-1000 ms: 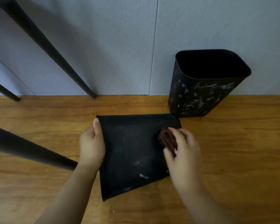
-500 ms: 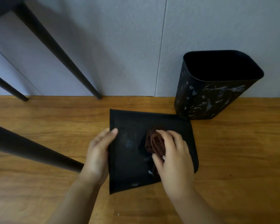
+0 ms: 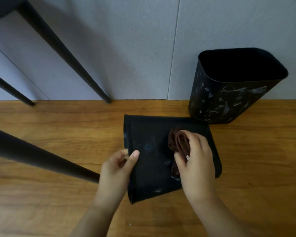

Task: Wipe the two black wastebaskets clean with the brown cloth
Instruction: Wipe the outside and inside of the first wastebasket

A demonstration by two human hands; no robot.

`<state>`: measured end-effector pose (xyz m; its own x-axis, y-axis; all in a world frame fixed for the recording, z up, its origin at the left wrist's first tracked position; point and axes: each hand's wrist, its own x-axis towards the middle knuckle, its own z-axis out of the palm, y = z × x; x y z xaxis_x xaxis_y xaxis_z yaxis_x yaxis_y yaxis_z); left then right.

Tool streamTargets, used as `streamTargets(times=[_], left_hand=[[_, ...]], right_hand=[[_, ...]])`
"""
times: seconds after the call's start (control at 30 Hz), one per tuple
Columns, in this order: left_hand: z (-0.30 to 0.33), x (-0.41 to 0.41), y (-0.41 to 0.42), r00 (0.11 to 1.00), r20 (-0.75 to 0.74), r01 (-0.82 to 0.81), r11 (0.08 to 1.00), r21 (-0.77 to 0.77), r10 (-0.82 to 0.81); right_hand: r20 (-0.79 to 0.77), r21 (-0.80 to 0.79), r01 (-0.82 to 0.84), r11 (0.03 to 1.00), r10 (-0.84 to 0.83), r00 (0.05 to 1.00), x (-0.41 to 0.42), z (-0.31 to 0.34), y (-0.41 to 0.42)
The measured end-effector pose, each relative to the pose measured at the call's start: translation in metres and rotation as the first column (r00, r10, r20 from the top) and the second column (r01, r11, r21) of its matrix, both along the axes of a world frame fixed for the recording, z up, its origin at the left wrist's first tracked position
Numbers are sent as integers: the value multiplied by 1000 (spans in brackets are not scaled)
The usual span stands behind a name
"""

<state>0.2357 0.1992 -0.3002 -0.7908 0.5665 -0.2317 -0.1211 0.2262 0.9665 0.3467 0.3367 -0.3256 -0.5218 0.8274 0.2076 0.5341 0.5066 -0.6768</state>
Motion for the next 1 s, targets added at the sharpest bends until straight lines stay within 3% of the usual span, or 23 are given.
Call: streamTargets(times=[0.07,0.1,0.23,0.37,0.53,0.6,0.77,0.83,0.93,1.0], left_hand=[[0,12,4,995,94,-34,997,64,28],[0,18,7,996,73,-47,997,68,42],[-4,20,14,979,-205,-13,1000,6,14],[-7,4,23,970,-241,-47,998,-36,37],[-15,-8,25,971,-201,-136,991,-16,130],[-17,-7,23,967,-187,-179,984,-13,173],[-22,-6,22,966,-167,-202,979,-19,196],[-21,-6,24,963,-175,-213,977,-24,206],[-20,-6,25,966,-166,-205,978,-34,197],[-20,-7,22,970,-167,-185,983,-22,179]], right_hand=[[-36,-16,23,1000,-24,999,0,2,4],[-51,-35,30,999,-32,998,-1,3,6],[-43,-54,21,998,-23,999,0,13,-2],[117,67,-166,984,157,981,2,24,-37],[174,153,-399,904,373,911,10,14,-58],[220,147,-355,923,320,922,15,8,-46],[196,-5,92,996,-89,977,23,2,-2],[183,-10,116,993,-113,977,19,5,-2],[198,-25,-98,995,101,975,1,21,-29],[174,61,-285,956,271,947,-6,24,-47]])
